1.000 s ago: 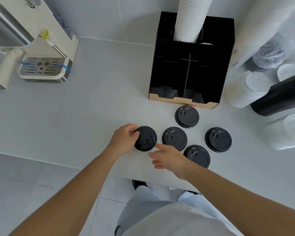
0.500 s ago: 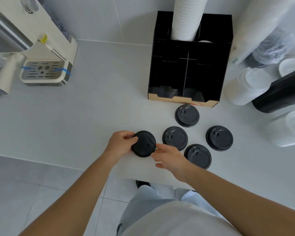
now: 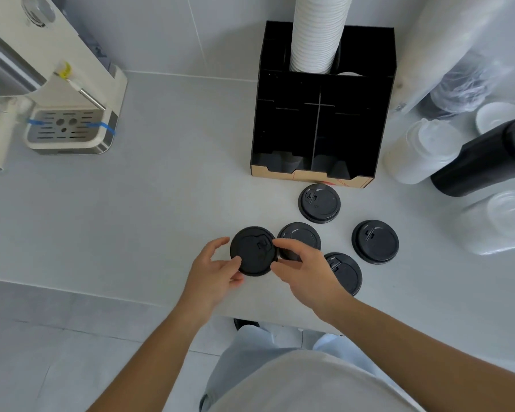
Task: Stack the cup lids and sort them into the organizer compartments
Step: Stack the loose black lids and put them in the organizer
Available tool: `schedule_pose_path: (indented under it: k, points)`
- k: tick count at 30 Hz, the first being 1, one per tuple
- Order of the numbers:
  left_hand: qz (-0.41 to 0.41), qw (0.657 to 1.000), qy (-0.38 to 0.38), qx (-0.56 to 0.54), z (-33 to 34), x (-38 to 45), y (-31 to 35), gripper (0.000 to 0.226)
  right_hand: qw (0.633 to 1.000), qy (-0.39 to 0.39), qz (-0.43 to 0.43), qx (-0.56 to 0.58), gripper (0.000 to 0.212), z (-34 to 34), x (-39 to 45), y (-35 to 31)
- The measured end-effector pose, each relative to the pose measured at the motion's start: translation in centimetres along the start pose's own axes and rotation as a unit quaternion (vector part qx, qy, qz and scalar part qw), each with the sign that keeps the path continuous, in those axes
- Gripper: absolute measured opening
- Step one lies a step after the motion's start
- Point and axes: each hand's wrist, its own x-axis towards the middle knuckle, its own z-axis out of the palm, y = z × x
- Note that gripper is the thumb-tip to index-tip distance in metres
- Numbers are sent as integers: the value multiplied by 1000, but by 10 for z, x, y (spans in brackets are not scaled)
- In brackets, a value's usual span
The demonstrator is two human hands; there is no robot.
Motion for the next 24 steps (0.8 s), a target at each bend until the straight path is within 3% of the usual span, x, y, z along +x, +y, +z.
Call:
schedule_pose_path:
  k: [4,9,12,17,24]
  points:
    - [-16,999,-35,-33,26,-17,0,28,995,37,-68,-54,43,-22,-5,-3]
    - [21,996,-84,4,64,-26,1,11,984,97,-95,-111,53,-47,-18,8]
    - [15,993,-114,10,82,-28,5,21,982,115,-97,-119,54,-59,-27,15]
    - [-2,983,-174,51,94,-29,5,32,986,134,-47,-82,54,-87,-36,24]
    - [-47,985,-156,64,116,-38,-13,20,988,143,50,-8,33,-117,-44,51]
